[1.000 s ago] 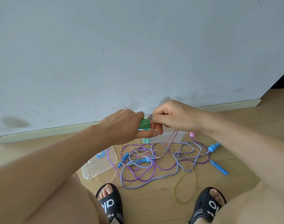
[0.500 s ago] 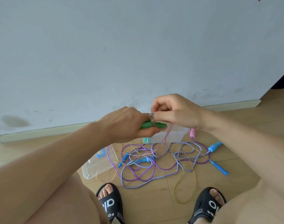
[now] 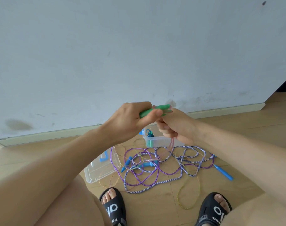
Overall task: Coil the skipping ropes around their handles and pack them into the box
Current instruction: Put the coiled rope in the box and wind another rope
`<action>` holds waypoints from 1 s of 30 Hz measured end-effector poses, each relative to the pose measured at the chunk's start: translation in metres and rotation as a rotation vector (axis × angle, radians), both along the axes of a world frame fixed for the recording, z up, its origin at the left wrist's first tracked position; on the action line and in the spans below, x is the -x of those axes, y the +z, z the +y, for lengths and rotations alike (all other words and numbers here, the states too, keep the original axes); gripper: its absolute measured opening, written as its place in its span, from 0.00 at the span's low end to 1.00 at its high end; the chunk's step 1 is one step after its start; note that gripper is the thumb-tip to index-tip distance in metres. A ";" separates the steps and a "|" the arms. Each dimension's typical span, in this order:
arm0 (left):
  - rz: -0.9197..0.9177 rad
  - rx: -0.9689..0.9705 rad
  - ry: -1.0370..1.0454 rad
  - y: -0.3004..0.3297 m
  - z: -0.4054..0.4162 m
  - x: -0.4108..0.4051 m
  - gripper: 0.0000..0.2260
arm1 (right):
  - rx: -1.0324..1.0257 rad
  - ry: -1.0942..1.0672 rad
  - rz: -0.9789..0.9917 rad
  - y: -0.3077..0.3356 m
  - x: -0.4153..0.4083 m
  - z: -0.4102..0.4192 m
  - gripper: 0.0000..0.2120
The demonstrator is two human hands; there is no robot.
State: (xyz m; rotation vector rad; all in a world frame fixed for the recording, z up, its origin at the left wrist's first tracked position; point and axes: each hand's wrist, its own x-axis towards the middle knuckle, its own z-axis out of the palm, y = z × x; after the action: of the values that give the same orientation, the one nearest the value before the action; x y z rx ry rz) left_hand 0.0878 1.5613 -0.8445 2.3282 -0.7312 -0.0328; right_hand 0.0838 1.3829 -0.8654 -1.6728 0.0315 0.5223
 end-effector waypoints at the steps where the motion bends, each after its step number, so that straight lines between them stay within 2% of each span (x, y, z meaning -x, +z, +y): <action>1: 0.026 0.017 0.026 0.001 0.000 -0.001 0.27 | 0.020 -0.042 0.009 -0.001 0.000 0.003 0.11; 3: 0.061 0.007 0.093 -0.001 0.000 -0.007 0.29 | 0.081 -0.150 -0.032 -0.002 0.002 0.012 0.11; 5: 0.077 -0.030 0.196 -0.008 0.004 -0.017 0.32 | 0.231 -0.223 -0.184 -0.005 0.008 0.020 0.15; 8: 0.071 -0.084 0.248 -0.014 0.011 -0.026 0.28 | 0.426 -0.216 -0.381 -0.006 0.017 0.027 0.16; 14: 0.005 -0.208 0.155 -0.007 0.015 -0.023 0.14 | 0.501 -0.072 -0.476 0.006 0.018 0.015 0.15; 19: -0.132 -0.472 0.066 -0.005 0.020 -0.020 0.17 | 0.578 0.080 -0.575 0.015 0.022 0.009 0.11; 24: -0.290 -0.601 -0.065 -0.010 0.019 -0.020 0.26 | 0.585 0.126 -0.614 0.026 0.019 -0.007 0.16; 30: -0.377 -0.592 -0.225 -0.017 0.015 -0.015 0.19 | 0.630 0.144 -0.713 0.031 0.015 -0.009 0.20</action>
State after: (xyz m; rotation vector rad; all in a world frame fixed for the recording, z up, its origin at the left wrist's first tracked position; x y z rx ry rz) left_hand 0.1030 1.5763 -0.8616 2.8341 -1.3144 0.1070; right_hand 0.0684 1.3739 -0.8339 -2.4105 -0.4925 -0.0212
